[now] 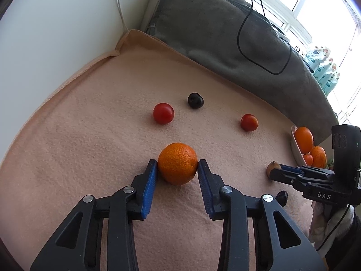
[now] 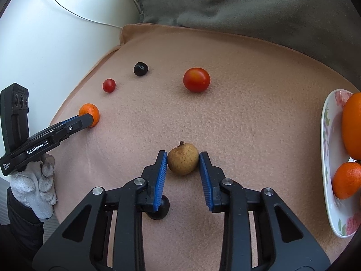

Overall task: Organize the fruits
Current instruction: 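Close the right tool on the brown longan while the left tool closes on a tangerine, then carry the longan and tangerine into the plate and open both tools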

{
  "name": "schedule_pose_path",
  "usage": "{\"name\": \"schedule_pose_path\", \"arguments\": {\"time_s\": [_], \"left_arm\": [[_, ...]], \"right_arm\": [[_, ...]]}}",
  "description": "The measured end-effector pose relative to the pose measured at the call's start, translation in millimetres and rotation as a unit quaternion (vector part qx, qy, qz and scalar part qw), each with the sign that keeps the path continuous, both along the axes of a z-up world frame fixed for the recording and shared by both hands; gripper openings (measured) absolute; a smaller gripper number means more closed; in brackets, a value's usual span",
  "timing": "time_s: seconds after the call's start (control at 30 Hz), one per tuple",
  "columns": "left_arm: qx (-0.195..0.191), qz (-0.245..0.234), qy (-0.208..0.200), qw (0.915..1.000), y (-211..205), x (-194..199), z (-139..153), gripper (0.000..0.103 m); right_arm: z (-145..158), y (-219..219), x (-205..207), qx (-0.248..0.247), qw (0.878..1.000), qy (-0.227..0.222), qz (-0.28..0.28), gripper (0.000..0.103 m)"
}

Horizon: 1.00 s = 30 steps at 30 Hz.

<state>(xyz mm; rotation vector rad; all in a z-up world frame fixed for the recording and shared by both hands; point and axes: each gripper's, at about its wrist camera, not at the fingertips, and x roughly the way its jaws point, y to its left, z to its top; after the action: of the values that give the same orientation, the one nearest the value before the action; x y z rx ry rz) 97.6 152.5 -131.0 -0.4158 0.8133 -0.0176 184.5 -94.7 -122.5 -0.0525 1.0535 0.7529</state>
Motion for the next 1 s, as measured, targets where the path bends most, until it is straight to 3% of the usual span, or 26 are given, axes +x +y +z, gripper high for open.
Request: {"name": "schedule_pose_path", "arguments": {"time_s": [0.47,1.0], "left_arm": [[-0.01,-0.002,-0.016,0.9998,-7,-6,14,0.034],[-0.02,-0.081,-0.051,0.9952,-83,12,45,0.034]], "right_arm": [[21,-31,-4,0.029,0.999,-0.016,-0.022,0.03],[51,-133,-33,0.058,0.991,-0.06,-0.109,0.03]]}}
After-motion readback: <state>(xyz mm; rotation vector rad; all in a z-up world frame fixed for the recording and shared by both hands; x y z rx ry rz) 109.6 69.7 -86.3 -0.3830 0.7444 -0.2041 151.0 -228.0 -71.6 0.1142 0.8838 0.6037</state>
